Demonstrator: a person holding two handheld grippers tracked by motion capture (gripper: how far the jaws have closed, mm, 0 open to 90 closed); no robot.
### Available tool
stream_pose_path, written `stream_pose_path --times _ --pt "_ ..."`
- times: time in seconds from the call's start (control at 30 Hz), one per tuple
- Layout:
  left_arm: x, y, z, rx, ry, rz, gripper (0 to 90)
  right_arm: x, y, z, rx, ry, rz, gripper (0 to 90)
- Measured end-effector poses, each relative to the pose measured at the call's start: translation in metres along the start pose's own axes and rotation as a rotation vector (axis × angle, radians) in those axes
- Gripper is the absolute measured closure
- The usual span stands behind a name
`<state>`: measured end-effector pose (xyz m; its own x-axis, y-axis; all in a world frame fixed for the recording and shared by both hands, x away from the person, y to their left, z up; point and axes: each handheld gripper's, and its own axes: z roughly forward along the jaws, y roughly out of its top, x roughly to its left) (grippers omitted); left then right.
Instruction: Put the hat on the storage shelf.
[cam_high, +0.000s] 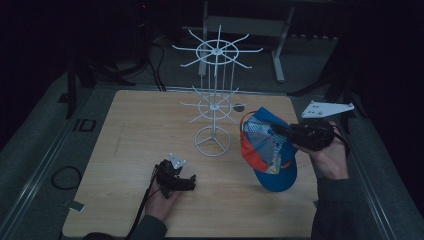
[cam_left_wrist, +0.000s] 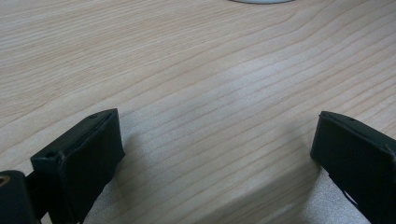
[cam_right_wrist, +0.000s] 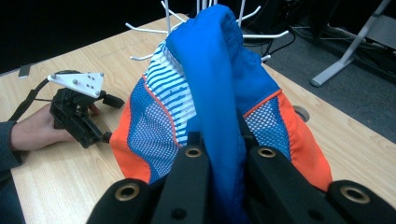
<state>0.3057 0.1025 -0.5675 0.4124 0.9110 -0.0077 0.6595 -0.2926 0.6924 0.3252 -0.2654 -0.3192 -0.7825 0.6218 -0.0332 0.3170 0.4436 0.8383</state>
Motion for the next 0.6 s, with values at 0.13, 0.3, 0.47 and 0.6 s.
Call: stream_pose_path --times 0.13,0.3,0.47,0.6 --pt "0.0 0.0 0.0 0.0 0.0 0.0 2.6 -0.0007 0.0031 -0.0023 -0.006 0.0 -0.003 89.1" --pt "0.0 0.0 0.0 0.0 0.0 0.0 2.6 -0.0017 0.0048 -0.0034 -0.014 0.002 0.0 89.1" --pt "0.0 0.0 0.0 0.0 0.0 0.0 2.6 -0.0029 0.006 -0.0041 -0.017 0.008 0.006 89.1" --pt "0.0 0.0 0.0 0.0 0.0 0.0 2.6 -0.003 0.0068 -0.0049 -0.017 0.009 0.003 89.1"
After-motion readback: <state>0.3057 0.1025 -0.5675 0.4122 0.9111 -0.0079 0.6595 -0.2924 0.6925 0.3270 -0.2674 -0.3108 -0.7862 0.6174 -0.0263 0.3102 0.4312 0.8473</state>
